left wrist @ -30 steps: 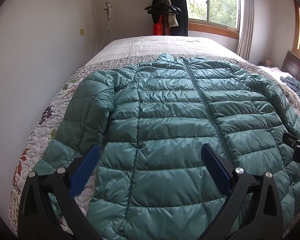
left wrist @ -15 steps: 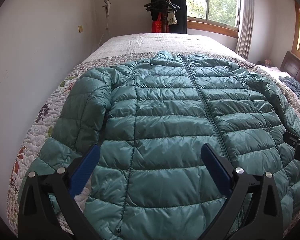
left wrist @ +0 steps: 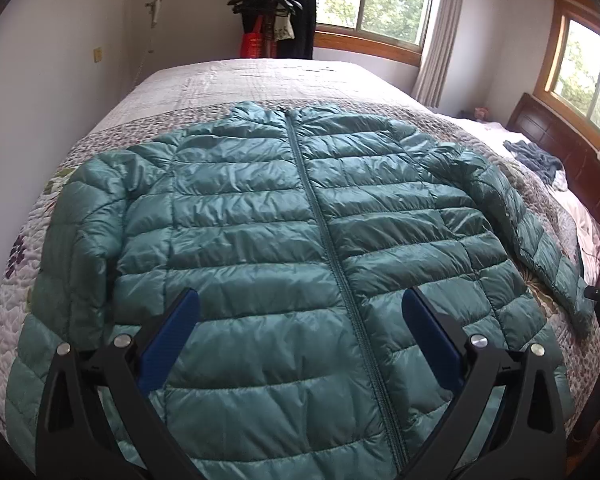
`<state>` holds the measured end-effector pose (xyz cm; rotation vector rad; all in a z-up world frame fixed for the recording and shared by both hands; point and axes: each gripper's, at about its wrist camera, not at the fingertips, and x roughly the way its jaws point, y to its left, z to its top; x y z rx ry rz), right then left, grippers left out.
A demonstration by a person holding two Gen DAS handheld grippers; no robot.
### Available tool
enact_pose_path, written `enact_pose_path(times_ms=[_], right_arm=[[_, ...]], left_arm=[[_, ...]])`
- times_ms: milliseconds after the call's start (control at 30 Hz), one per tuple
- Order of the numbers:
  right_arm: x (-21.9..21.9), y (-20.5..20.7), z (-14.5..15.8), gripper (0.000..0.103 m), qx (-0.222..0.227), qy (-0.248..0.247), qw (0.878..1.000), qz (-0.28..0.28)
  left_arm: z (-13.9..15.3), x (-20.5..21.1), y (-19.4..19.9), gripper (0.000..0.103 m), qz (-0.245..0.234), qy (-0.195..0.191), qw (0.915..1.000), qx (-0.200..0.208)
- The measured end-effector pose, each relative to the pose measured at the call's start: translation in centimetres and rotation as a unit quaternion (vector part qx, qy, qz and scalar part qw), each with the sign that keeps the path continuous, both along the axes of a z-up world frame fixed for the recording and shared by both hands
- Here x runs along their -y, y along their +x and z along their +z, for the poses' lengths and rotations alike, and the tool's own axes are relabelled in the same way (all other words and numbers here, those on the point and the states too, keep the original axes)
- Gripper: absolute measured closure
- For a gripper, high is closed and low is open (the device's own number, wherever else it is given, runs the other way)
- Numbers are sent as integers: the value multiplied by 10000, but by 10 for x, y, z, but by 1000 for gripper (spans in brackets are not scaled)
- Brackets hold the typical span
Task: Fold large clothes
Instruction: 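Grasp the teal jacket's sleeve cuff with the right gripper, then fold the sleeve across the jacket body with the right gripper while the left gripper grasps the other sleeve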
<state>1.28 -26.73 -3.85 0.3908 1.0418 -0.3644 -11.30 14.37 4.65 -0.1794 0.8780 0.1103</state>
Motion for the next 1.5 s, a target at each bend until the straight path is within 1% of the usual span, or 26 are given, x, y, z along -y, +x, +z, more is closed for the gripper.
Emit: enact_pose_path(times_ms=[67,167,200,233,267,300,333,367,400,433,533,567,633,733,767,833,900,967,1033,1133,1233,1367,1400,1433,1500], right_arm=[[13,3,-11,7,-62,324,9995,20],[20,9,-23,10,-77,522,9986,25],[20,9,-23,17,-21,519,9986,4],[20,11,-22,31,54,494,9988,12],[19,14,-21,40,127,531,9985,56],[19,19,-21,60,179,606,9980,86],[19,21,-19,75,247,690,9972,136],[20,25,-16,79,306,780,9963,200],[21,29,-12,84,330,766,9963,209],[20,34,-5,87,365,626,9972,186],[13,46,23,90,608,107,9980,113],[7,53,37,91,740,-48,9972,137],[-9,65,59,91,974,-209,9945,310],[-50,85,90,91,1269,-383,9883,761],[-71,90,99,91,1367,-449,9846,998],[-110,105,110,91,1455,-571,9774,1424],[-145,122,114,91,1476,-607,9711,1778],[-182,140,112,91,1425,-614,9646,2133],[-210,150,107,91,1345,-558,9597,2406],[-249,169,90,91,1104,-393,9508,2870],[-288,178,73,91,913,-254,9364,3378],[-325,179,53,91,675,96,9140,3999],[-330,180,48,89,612,211,9076,4148],[-334,179,44,86,564,387,8982,4342],[-334,176,45,74,555,764,8825,4607]], left_arm=[[-4,-2,1,3,45,-68,10000,-22],[-7,-7,1,3,128,-92,9999,-68],[-8,-8,1,3,145,-79,9998,-74],[-7,-9,1,3,157,-62,9998,-74],[-7,-10,1,3,164,-39,9998,-63],[-6,-10,1,3,165,-1,9999,-48],[-6,-11,1,3,160,14,9999,-47],[-5,-11,2,3,148,14,9999,-50],[-5,-11,2,3,141,-5,9999,-60],[-5,-12,2,3,140,-16,9999,-70],[-6,-14,3,3,154,-23,9999,-73],[-5,-15,4,3,170,-15,9998,-66],[-4,-18,4,3,209,-1,9998,-45],[-1,-24,4,3,280,-9,9996,-2],[0,-26,5,3,304,-13,9995,6],[1,-31,5,3,351,-35,9994,7],[2,-36,6,3,409,-60,9991,5],[4,-42,6,3,484,-77,9988,13],[6,-48,6,3,553,-56,9984,18],[10,-56,6,3,624,-30,9980,11],[12,-64,9,3,637,-52,9979,-66],[13,-69,18,3,603,-92,9979,-227],[13,-70,22,3,568,-153,9979,-269],[13,-70,24,3,534,-195,9979,-294],[15,-68,33,3,438,-262,9981,-349]])
